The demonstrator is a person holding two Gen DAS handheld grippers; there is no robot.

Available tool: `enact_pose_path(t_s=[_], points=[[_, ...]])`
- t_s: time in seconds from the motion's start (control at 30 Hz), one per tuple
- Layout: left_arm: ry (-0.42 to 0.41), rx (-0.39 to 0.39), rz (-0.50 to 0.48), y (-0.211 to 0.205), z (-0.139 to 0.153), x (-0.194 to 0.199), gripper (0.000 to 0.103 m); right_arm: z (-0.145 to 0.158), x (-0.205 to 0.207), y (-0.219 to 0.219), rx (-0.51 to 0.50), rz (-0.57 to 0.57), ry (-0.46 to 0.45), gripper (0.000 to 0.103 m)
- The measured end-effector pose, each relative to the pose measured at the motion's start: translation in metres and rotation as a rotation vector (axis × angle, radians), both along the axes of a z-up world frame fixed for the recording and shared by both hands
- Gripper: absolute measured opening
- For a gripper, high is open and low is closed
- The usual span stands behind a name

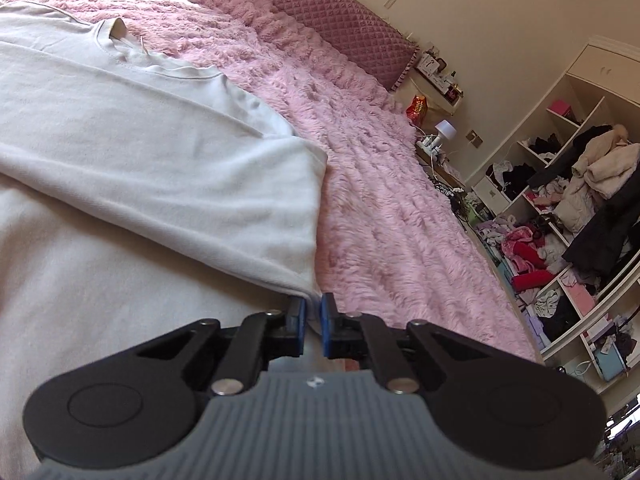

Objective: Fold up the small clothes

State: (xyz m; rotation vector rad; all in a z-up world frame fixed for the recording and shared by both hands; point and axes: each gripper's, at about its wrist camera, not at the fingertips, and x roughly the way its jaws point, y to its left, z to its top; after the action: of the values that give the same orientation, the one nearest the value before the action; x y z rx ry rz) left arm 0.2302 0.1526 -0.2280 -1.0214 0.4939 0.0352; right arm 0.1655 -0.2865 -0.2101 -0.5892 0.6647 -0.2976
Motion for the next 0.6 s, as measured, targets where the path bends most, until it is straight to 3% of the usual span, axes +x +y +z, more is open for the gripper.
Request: enact_pose_path(t_s=[0.17,0.3,0.37,0.4,0.43,0.6], points=[[-0.021,-0.034,0.029,0.003,0.018,-0.006,0.009,0.008,-0.005,-0.003,0.016,-0.037,0.015,0.010],[-0.072,-0.012,0.022,0.023,0.047,-0.029,0.033,0.033,-0.024,0.001,0.105,-0.028,-0.034,0.019],[-0.102,0.015,0.028,0.041,0.062,-0.052,0.045,0.048,-0.039,0.011,0.171,0.028,-0.067,0.035],[-0.103,0.032,0.037,0.049,0.067,-0.061,0.055,0.053,-0.043,0.016,0.193,0.053,-0.076,0.037],[-0.104,0.056,0.057,0.060,0.072,-0.074,0.059,0.060,-0.051,0.028,0.226,0.101,-0.088,0.038],[-0.095,0.071,0.159,0.122,0.081,-0.132,0.061,0.079,-0.069,0.092,0.340,0.293,-0.110,0.043]])
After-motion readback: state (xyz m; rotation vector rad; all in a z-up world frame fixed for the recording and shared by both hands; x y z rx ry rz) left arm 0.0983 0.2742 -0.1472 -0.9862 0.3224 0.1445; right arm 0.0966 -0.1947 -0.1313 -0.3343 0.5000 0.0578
